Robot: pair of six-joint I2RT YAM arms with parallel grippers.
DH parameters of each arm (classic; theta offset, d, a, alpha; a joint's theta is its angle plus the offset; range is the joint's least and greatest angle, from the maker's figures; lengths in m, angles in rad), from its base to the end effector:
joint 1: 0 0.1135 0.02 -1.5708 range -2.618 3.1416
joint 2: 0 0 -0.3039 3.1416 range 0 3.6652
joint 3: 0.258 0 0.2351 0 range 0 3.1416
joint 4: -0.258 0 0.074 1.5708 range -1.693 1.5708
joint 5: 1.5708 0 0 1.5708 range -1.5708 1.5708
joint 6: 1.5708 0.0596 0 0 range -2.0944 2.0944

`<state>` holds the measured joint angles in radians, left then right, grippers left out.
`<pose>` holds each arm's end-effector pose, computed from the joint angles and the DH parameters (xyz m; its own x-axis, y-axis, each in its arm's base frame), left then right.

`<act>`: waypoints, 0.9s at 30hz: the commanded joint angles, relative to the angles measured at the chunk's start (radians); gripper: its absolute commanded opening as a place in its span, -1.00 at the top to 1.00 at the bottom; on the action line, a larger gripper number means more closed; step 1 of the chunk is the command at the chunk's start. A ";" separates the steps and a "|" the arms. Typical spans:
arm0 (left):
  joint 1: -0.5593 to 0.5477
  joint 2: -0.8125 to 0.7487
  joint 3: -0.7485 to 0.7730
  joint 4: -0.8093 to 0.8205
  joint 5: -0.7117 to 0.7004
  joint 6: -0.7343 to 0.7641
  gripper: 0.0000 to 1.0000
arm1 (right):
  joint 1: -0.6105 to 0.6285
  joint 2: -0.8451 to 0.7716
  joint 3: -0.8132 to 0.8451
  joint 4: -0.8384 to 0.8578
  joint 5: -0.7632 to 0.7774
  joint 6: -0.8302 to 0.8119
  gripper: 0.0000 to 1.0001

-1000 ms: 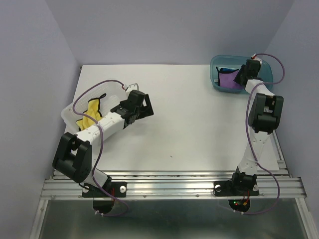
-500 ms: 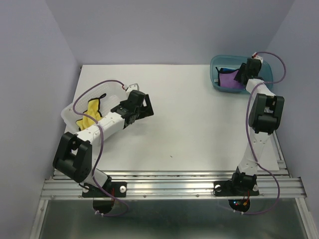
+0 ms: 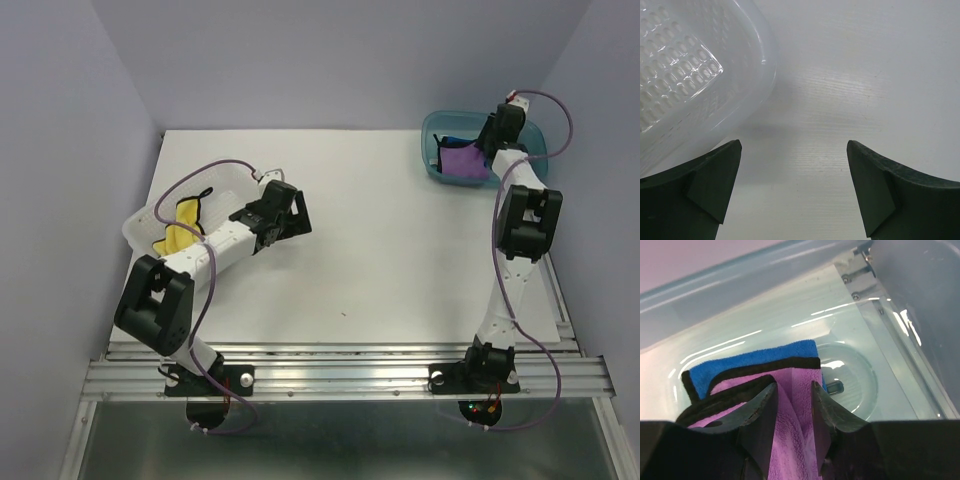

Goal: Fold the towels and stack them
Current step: Neatly place the folded towel into the bin

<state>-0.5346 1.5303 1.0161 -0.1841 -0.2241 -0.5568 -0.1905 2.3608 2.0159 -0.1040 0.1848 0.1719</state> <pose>0.2961 -0.1600 0.2726 -0.6548 -0.2111 -0.7257 0.0050 0.9590 -0.2835 0.5768 -0.1224 0.2495 -0.3602 0.2407 -0.9013 0.4164 0.9060 0.0755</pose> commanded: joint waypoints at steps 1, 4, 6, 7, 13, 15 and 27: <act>0.007 0.001 0.047 0.006 -0.004 0.020 -0.98 | -0.007 0.008 0.014 0.019 0.013 -0.015 0.24; 0.007 0.007 0.049 0.006 -0.003 0.021 -0.98 | -0.007 0.009 0.000 0.023 0.002 -0.014 0.21; 0.007 0.007 0.050 0.006 0.002 0.021 -0.97 | -0.007 0.003 -0.002 0.026 -0.005 -0.012 0.18; 0.007 0.008 0.052 0.008 0.006 0.021 -0.98 | -0.007 -0.001 0.000 0.027 -0.008 -0.014 0.17; 0.007 0.004 0.047 0.009 0.006 0.017 -0.97 | -0.007 -0.066 -0.005 0.033 -0.028 -0.035 0.16; 0.007 0.005 0.047 0.012 0.006 0.017 -0.98 | -0.007 -0.090 -0.031 0.056 -0.057 -0.048 0.15; 0.007 0.002 0.045 0.017 0.017 0.018 -0.98 | -0.006 -0.084 -0.037 0.036 -0.179 -0.144 0.12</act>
<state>-0.5346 1.5398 1.0237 -0.1833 -0.2085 -0.5533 -0.1905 2.3192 1.9800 -0.0994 0.0559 0.0761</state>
